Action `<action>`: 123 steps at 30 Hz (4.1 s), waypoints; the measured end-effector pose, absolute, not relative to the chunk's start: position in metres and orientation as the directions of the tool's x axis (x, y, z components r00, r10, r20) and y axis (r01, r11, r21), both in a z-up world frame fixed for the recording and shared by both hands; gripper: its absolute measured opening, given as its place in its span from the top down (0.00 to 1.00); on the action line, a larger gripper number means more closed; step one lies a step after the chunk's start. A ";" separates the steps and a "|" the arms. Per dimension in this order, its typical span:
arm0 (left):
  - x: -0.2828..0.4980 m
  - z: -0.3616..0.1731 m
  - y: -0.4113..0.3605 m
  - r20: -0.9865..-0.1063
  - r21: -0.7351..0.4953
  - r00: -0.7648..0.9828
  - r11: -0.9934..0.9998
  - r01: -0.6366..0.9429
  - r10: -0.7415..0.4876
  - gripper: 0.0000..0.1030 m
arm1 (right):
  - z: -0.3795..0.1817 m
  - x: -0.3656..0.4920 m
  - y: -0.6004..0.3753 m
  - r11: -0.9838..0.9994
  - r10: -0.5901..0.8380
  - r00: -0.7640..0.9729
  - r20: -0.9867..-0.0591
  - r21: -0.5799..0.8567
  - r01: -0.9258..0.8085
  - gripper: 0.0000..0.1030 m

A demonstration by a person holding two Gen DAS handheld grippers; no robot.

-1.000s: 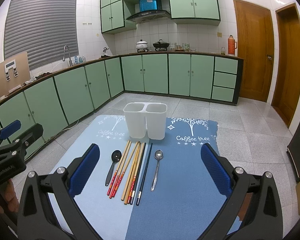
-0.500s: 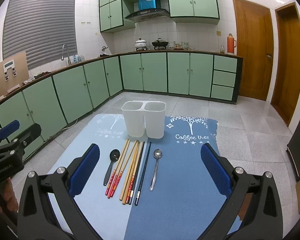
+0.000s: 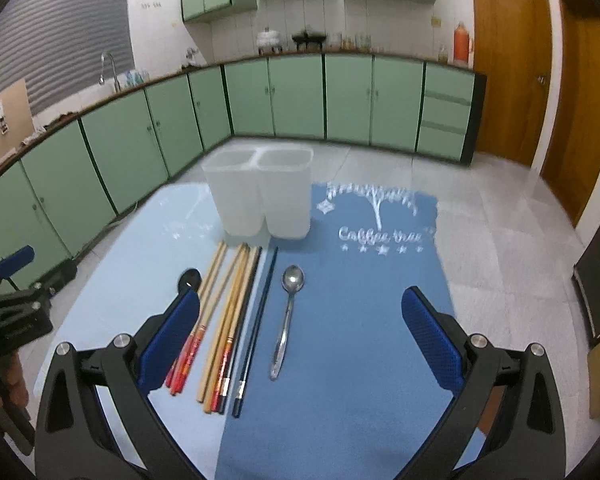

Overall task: Organize utensils
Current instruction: 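Lower the left tool to the black spoon and close on its handle, then lift the black spoon with the left tool and drop it into the white holder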

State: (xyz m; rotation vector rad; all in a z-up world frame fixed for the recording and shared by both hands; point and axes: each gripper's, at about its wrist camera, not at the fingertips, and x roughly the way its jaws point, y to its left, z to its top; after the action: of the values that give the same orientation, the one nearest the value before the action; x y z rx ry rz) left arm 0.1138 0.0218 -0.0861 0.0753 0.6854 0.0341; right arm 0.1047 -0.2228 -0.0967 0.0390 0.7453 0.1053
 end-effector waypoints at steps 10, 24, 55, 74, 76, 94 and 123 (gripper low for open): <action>0.179 -0.149 -0.001 -0.764 0.049 0.645 0.997 0.052 0.004 0.06 | -0.147 0.167 -0.221 0.993 0.122 0.613 -0.780 0.096 -0.076 0.22; 0.205 -0.207 -0.002 -0.850 0.042 0.527 0.997 0.069 -0.001 0.08 | -0.177 0.197 -0.224 0.992 0.124 0.569 -0.813 0.102 -0.070 0.22; 0.258 -0.210 0.000 -0.856 0.015 0.517 0.999 0.043 -0.009 0.11 | -0.214 0.251 -0.204 0.994 0.107 0.472 -0.875 0.080 -0.076 0.45; 0.248 -0.199 -0.012 -0.843 -0.103 0.518 0.989 0.109 -0.145 0.68 | -0.218 0.253 -0.200 0.994 0.100 0.462 -0.881 0.065 -0.090 0.74; 0.244 -0.195 -0.011 -0.827 -0.115 0.537 0.986 0.123 -0.164 0.68 | -0.214 0.248 -0.204 0.992 0.121 0.490 -0.863 0.085 -0.095 0.74; 0.205 -0.144 -0.001 -0.598 -0.129 0.774 0.978 0.165 -0.210 0.68 | -0.140 0.213 -0.226 0.975 0.223 0.712 -0.666 0.141 -0.174 0.74; 0.364 -0.046 -0.037 -0.254 -0.125 0.938 0.970 0.209 -0.235 0.68 | -0.040 0.352 -0.236 0.968 0.244 0.896 -0.371 0.142 -0.205 0.74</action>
State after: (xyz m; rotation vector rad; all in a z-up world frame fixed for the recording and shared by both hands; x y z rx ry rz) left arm 0.3638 -0.0370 -0.0458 -0.0966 0.2712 -0.2269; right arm 0.3521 -0.2359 -0.0398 0.1004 0.3969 0.2331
